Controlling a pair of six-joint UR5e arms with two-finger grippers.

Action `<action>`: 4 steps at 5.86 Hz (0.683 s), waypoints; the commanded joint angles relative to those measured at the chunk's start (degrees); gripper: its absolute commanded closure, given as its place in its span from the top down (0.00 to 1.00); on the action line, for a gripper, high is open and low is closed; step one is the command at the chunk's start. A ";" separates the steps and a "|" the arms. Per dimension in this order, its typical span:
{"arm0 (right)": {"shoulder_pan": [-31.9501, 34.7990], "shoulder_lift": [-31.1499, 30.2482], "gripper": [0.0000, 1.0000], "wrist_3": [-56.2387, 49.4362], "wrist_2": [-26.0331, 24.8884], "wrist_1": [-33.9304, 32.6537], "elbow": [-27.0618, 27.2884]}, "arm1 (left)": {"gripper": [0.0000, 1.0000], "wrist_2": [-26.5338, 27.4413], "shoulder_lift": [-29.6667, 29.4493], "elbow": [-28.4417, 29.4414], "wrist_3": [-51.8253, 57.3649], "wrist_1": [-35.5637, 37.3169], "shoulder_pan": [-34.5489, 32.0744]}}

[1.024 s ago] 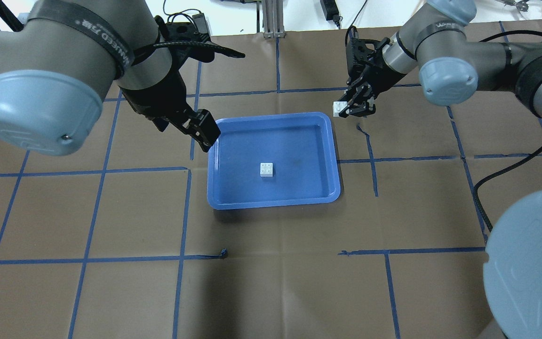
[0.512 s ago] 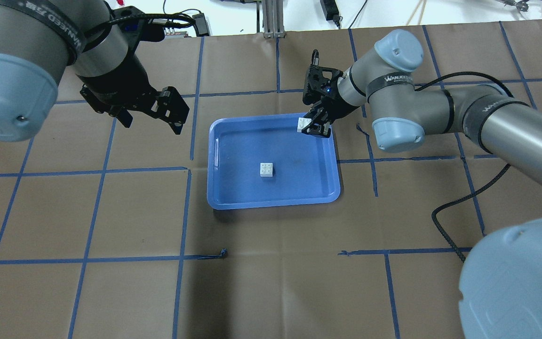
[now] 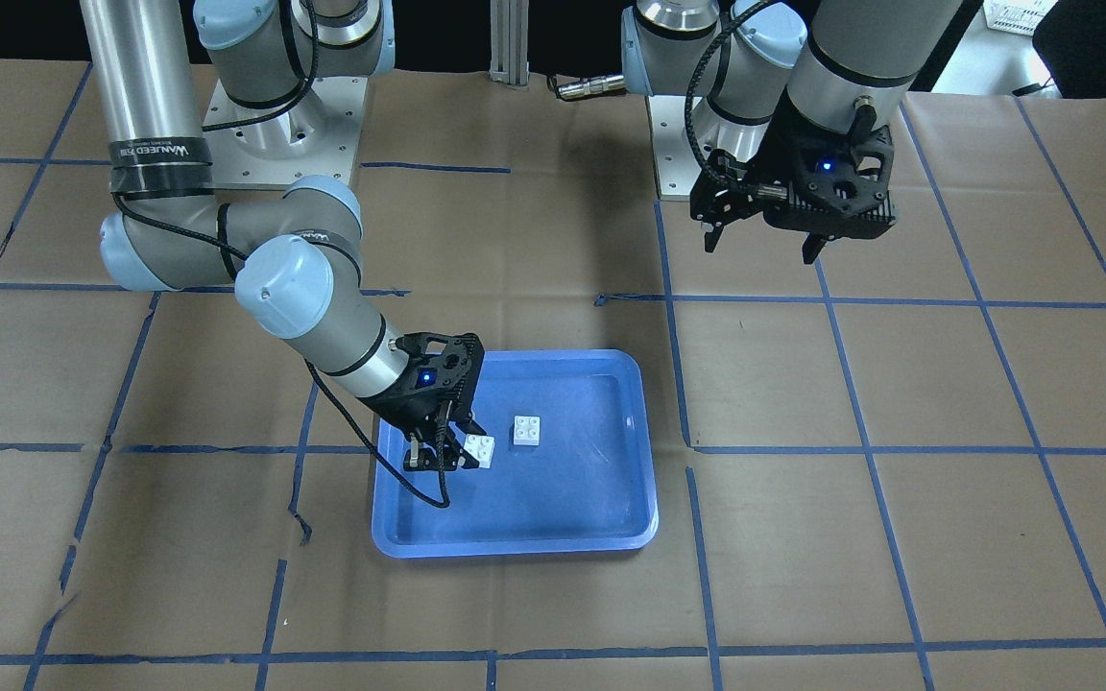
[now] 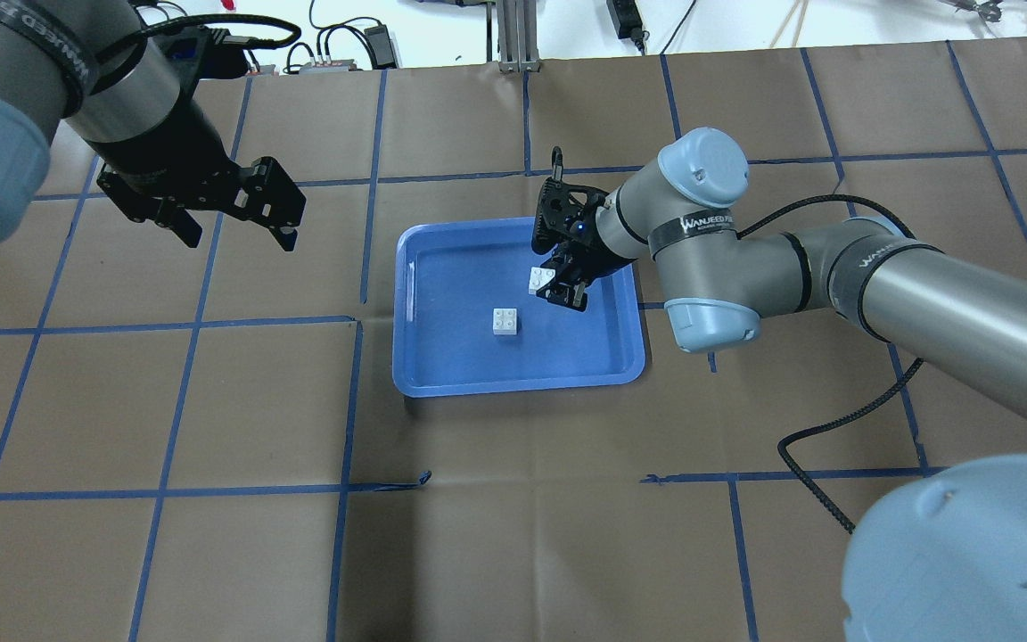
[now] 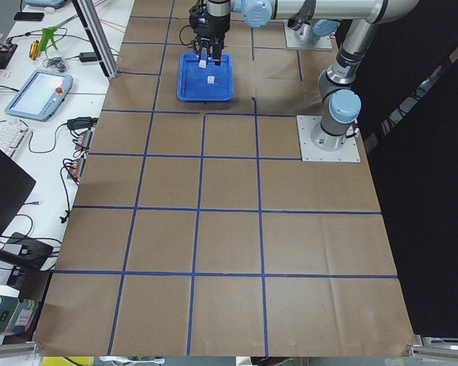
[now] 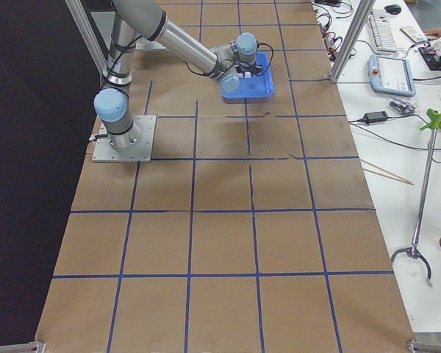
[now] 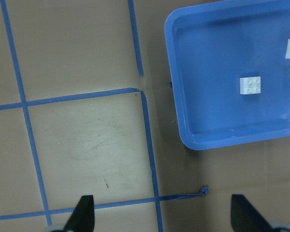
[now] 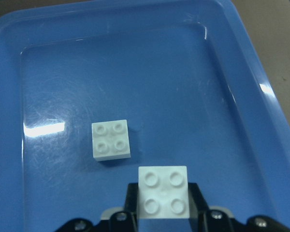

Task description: Assemble white blocks and place on blue tray

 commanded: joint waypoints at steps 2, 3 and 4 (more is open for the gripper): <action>0.28 0.45 0.20 -2.18 -0.01 -3.14 2.97 | 0.99 -0.63 -0.03 -0.81 0.10 -0.06 0.61; 0.28 0.36 0.20 -2.35 0.07 -3.14 3.15 | 0.99 -0.55 -0.20 -0.81 0.19 -0.06 0.61; 0.37 0.62 0.20 -2.35 0.16 -3.14 3.15 | 0.99 -0.29 -0.29 -0.90 0.27 -0.15 0.61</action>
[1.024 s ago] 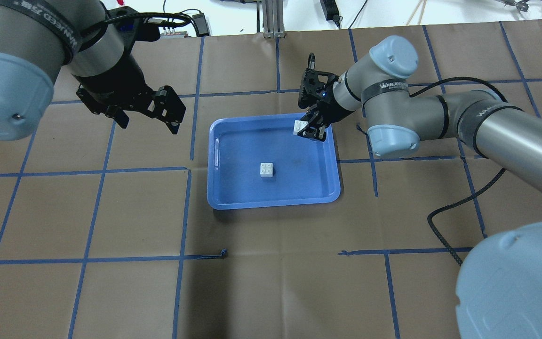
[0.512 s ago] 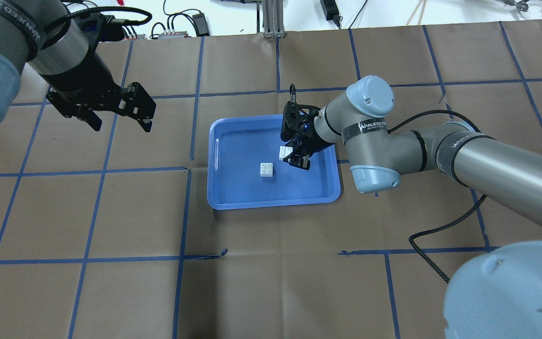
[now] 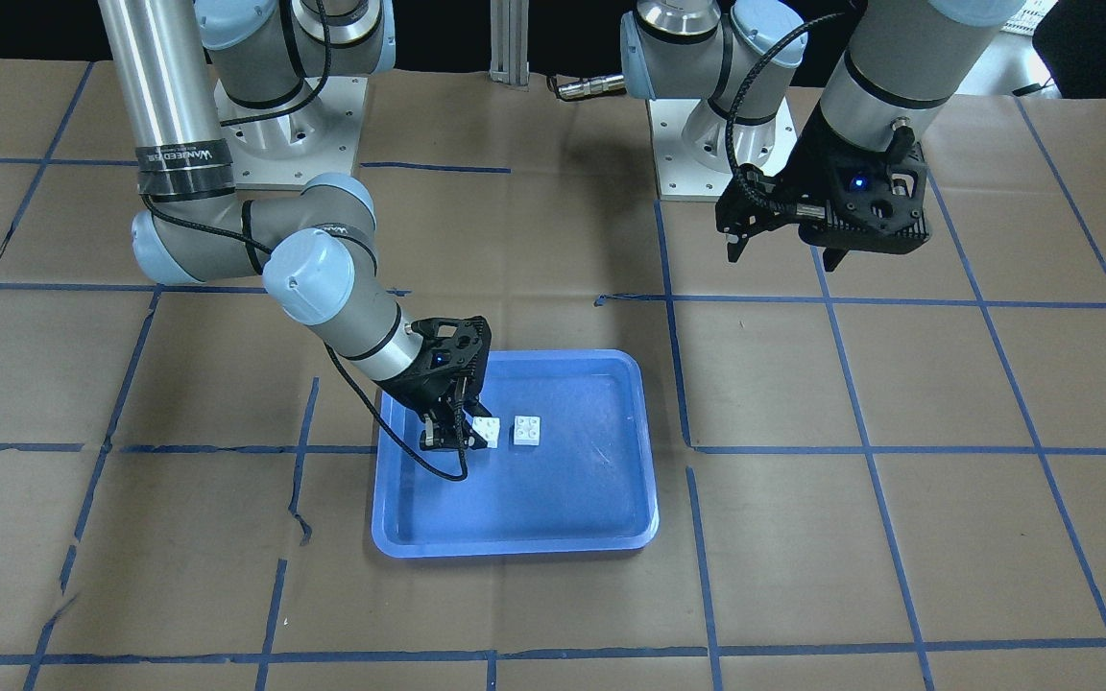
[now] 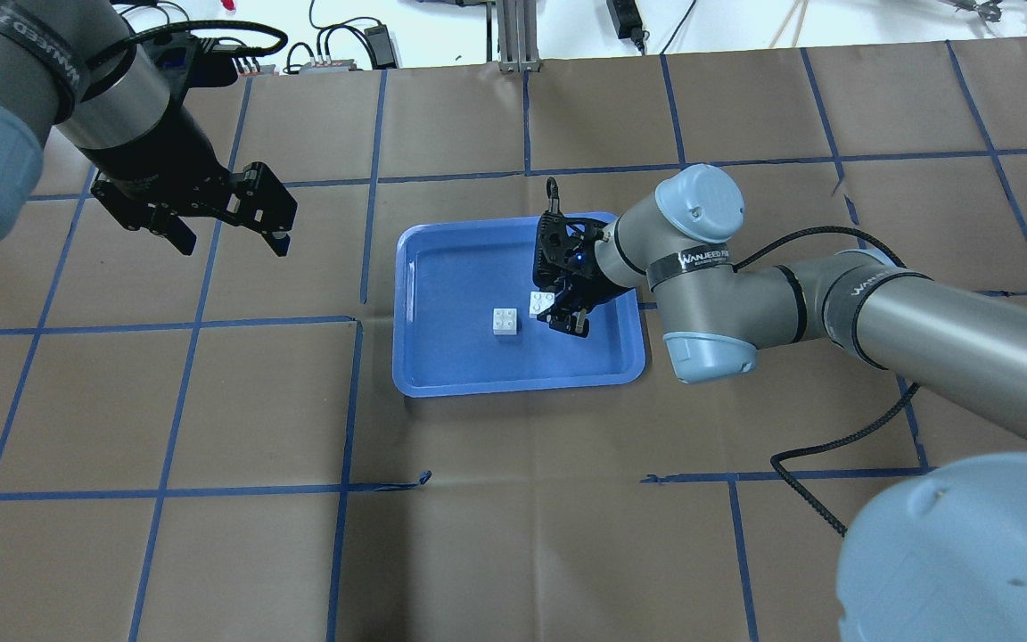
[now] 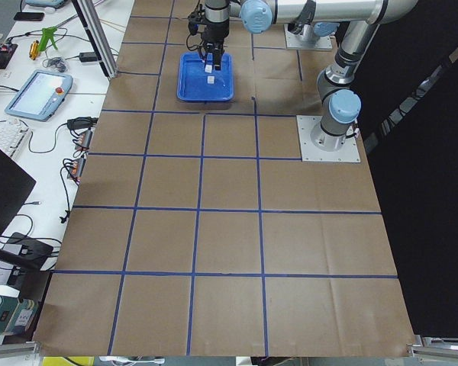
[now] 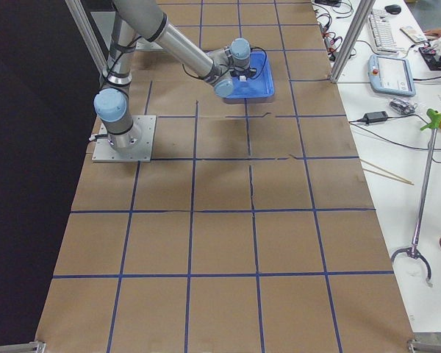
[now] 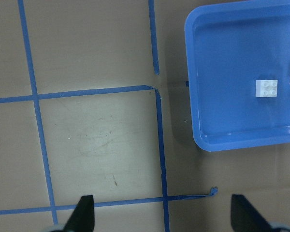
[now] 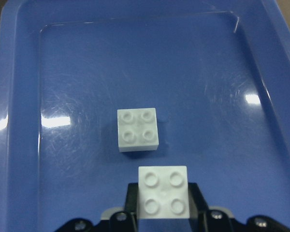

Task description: Assemble white blocks and place on blue tray

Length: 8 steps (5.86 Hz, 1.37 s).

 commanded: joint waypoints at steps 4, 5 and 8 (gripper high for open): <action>1.82 1.91 0.20 0.30 -0.09 -0.63 0.10 | 0.99 -0.09 -0.36 -0.25 0.08 -0.15 -0.10; 1.82 1.92 0.20 0.56 -0.09 -1.34 0.10 | 0.99 -0.09 -0.62 -0.34 0.08 -0.15 -0.01; 1.82 1.92 0.20 0.83 0.08 -1.34 0.10 | 0.99 0.00 -1.15 -0.34 0.16 -0.15 0.08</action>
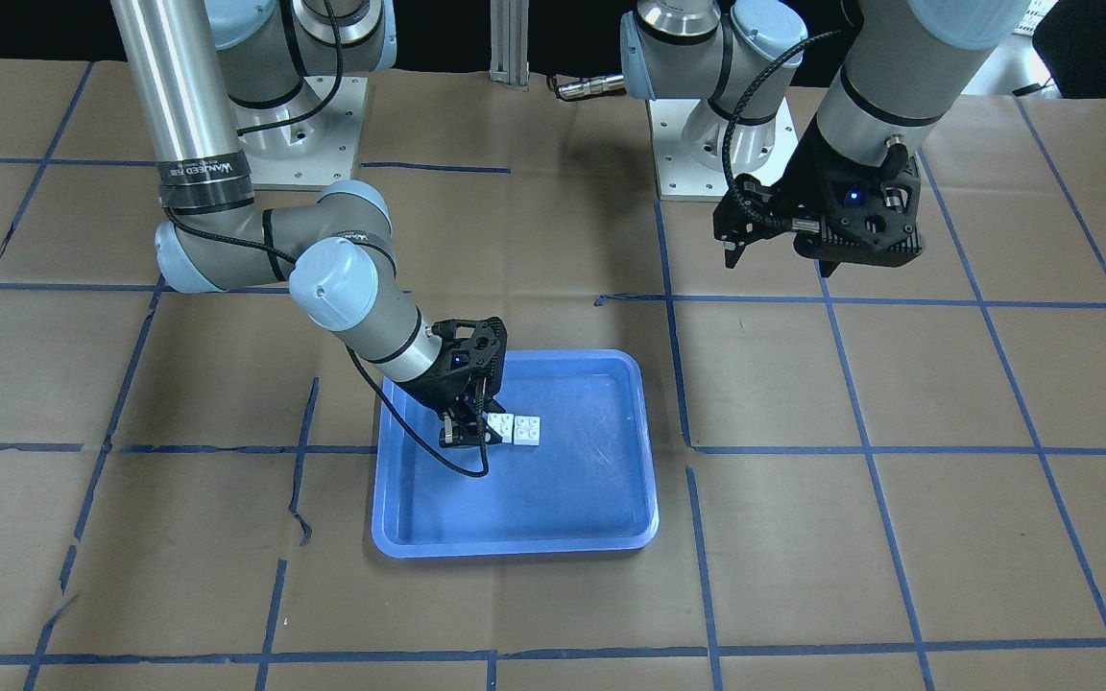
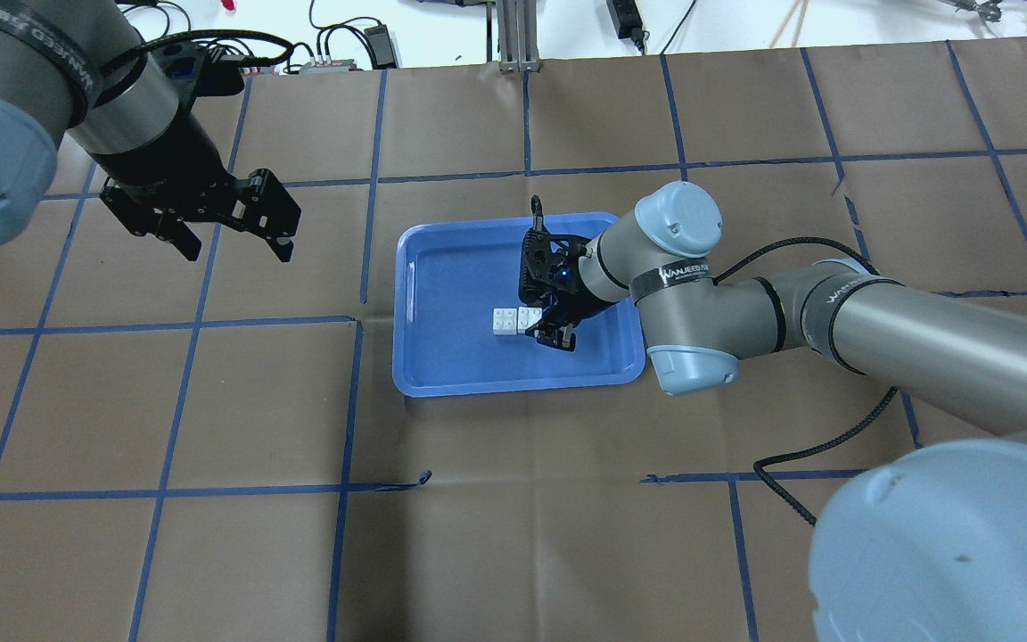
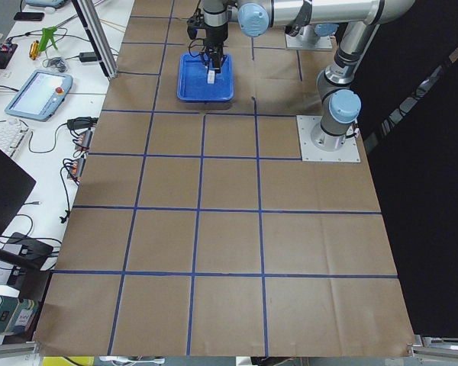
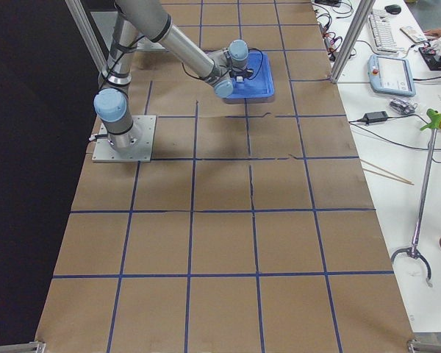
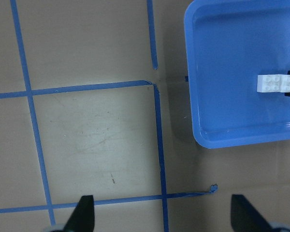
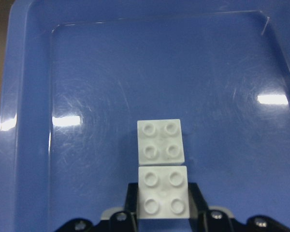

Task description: Assemble white blocks and place on blue tray

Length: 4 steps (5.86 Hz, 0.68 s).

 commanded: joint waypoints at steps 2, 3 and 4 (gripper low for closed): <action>0.00 0.01 0.21 0.11 0.20 0.08 0.00 | 0.99 0.31 -0.07 -1.68 0.32 0.37 0.04; 0.09 0.01 0.21 0.11 0.20 0.08 0.09 | 0.99 0.40 -0.07 -1.26 0.24 0.46 0.04; 0.00 0.09 0.21 0.11 0.29 0.16 0.09 | 0.99 0.32 -0.07 -0.39 0.24 0.03 -0.05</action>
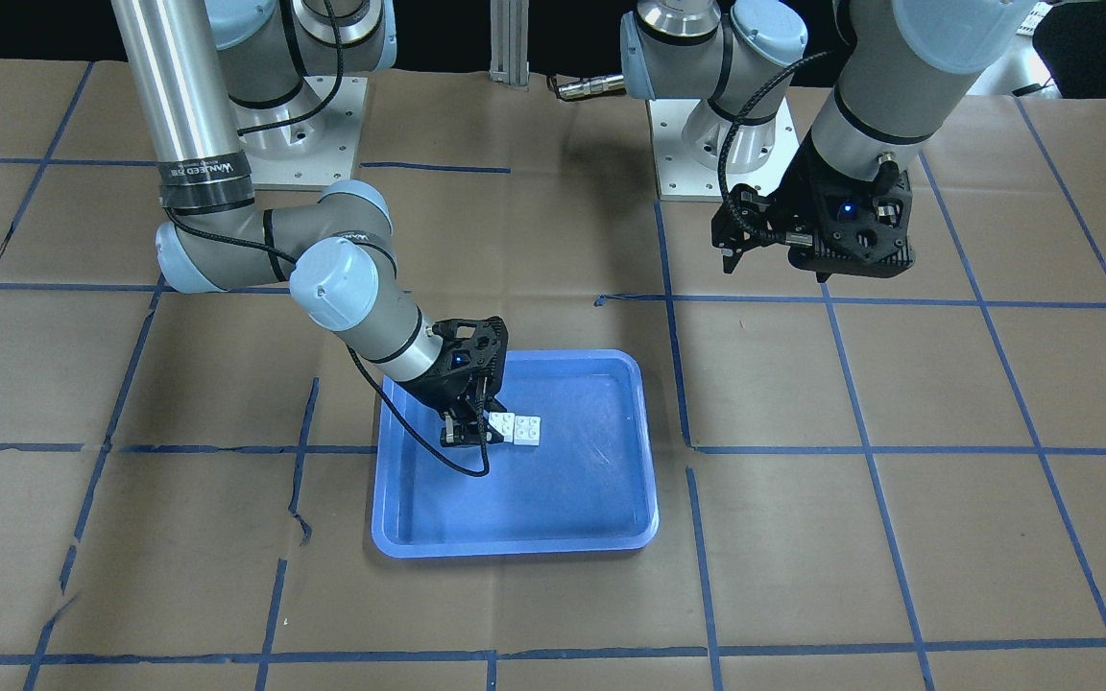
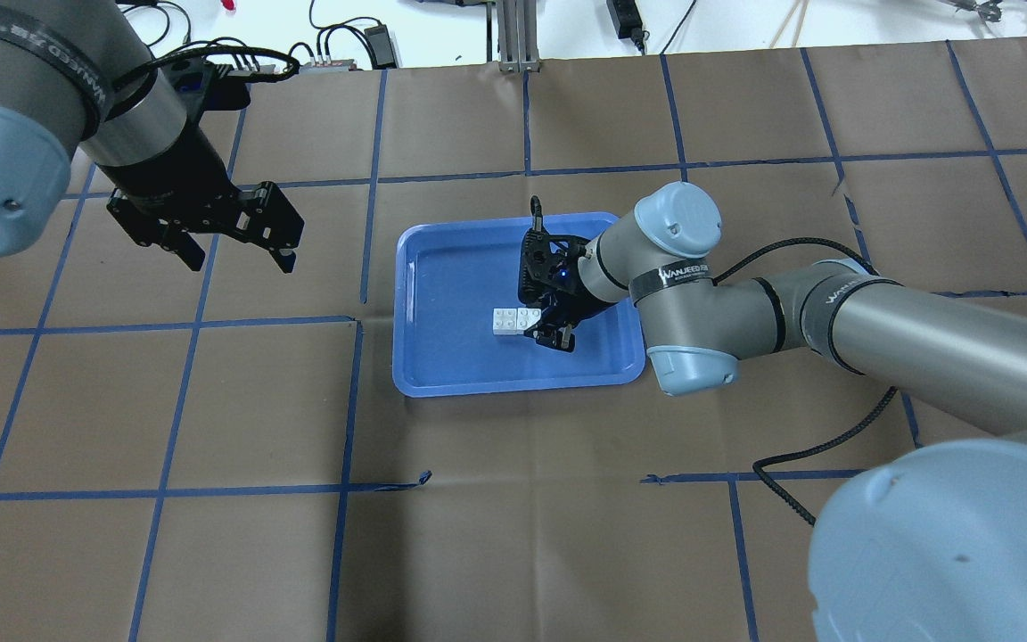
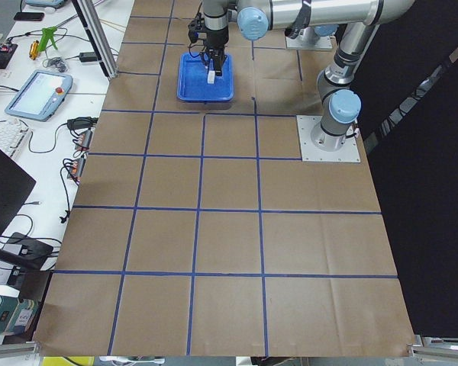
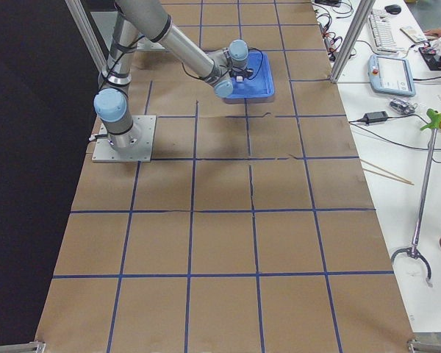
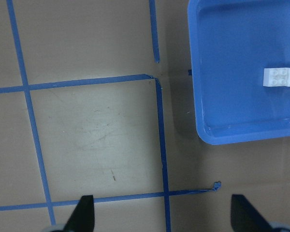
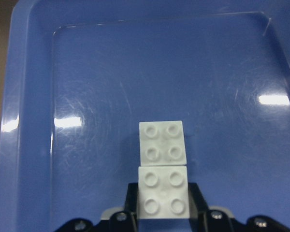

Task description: Assemble white blocks and place on blue tray

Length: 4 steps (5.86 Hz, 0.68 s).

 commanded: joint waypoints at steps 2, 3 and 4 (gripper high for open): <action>-0.05 0.14 0.22 0.00 0.07 0.07 0.02 | 0.99 -0.38 0.35 0.70 0.00 -0.18 -0.33; 0.04 0.49 0.22 0.00 0.07 0.07 0.02 | 0.99 -0.38 0.26 0.79 0.00 -0.18 -0.33; 0.13 0.75 0.22 0.00 0.07 0.07 0.02 | 0.99 -0.12 0.26 0.79 0.00 -0.18 -0.33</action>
